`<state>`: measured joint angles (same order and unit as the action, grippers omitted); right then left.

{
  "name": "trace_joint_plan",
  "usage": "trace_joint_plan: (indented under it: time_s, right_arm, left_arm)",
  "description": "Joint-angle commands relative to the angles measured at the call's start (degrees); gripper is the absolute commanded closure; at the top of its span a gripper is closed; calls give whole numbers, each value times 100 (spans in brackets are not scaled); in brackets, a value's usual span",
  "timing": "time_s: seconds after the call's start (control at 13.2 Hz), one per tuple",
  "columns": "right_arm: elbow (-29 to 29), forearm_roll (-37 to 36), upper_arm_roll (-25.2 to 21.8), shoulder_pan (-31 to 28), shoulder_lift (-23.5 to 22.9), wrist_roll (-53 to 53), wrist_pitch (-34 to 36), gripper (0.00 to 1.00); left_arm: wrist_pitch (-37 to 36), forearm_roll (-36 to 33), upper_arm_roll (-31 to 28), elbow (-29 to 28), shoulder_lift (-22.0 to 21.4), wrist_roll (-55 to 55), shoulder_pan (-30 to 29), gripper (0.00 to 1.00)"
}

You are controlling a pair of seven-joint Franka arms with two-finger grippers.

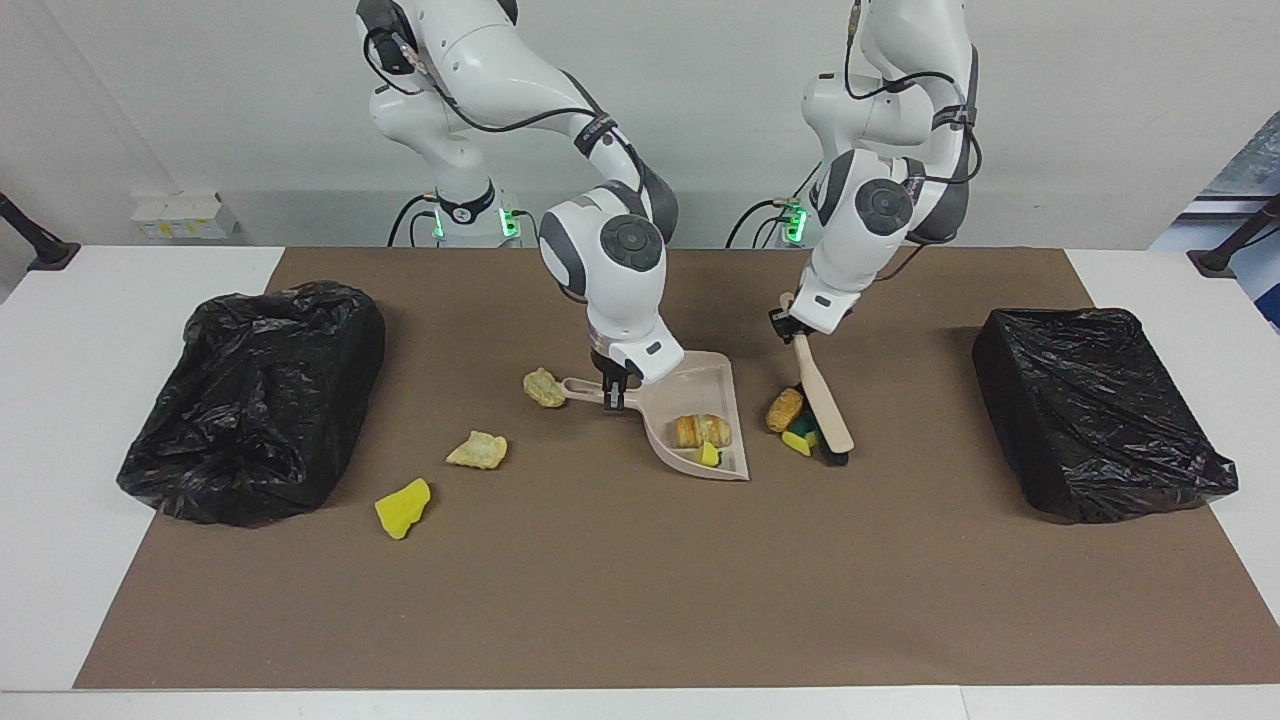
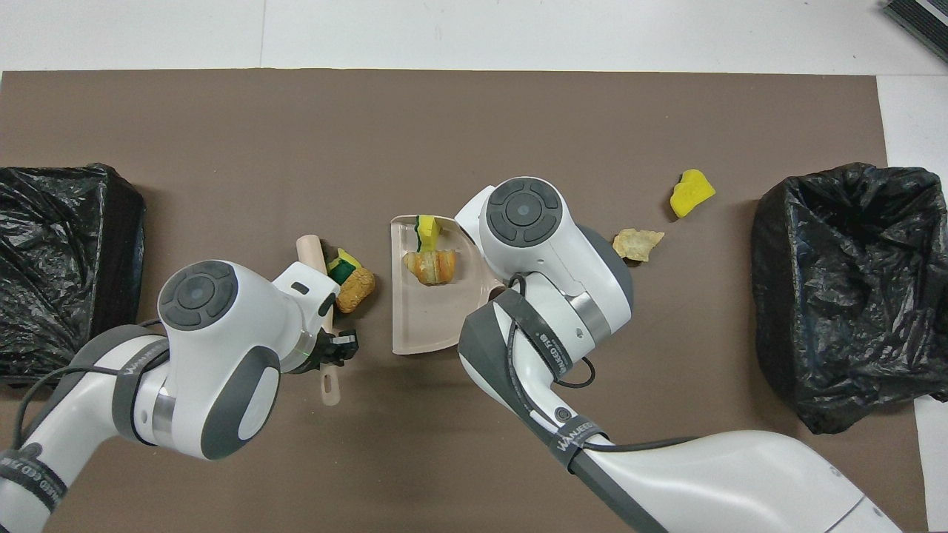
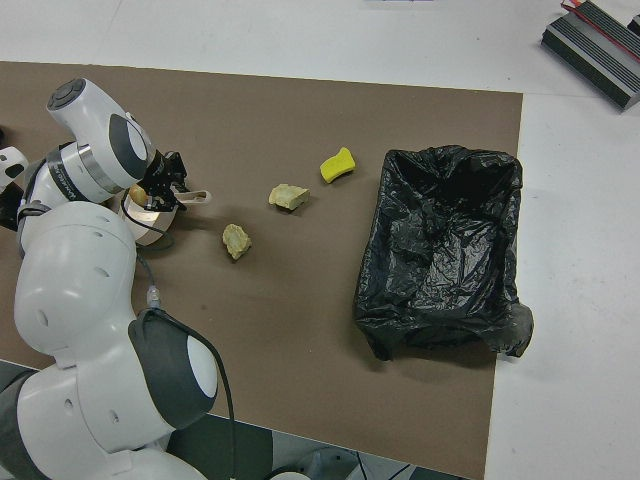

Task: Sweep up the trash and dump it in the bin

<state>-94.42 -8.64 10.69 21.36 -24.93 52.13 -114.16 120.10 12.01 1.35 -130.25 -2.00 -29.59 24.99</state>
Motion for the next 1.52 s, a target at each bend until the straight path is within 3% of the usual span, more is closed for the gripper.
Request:
trace_joint_plan:
  time_s: [0.0, 0.38, 0.61, 0.84, 0.99, 1.44]
  right_arm:
    - [-156, -32, 39, -61, 111, -211, -194, 100]
    - [-270, -32, 39, -132, 146, -150, -115, 100]
    - [-262, -24, 39, -219, 138, -115, -106, 100]
    - [-262, 20, 39, -281, 129, -115, -158, 100]
    - [-262, 256, 39, -368, 103, -54, -229, 100]
    - [-139, 827, 56, -921, 172, 772, -265, 100]
  left_arm:
    - [118, 449, -83, -98, -178, -126, 601, 100]
    - [172, 847, -65, 148, -135, -274, 1183, 100]
    - [84, 829, -118, 351, -169, -469, 1131, 100]
    - [-354, 584, -144, 421, -502, -478, 824, 100]
    - [-767, 162, -127, 395, -617, -495, 814, 100]
    - [-708, -75, -13, -113, -1029, -774, 928, 100]
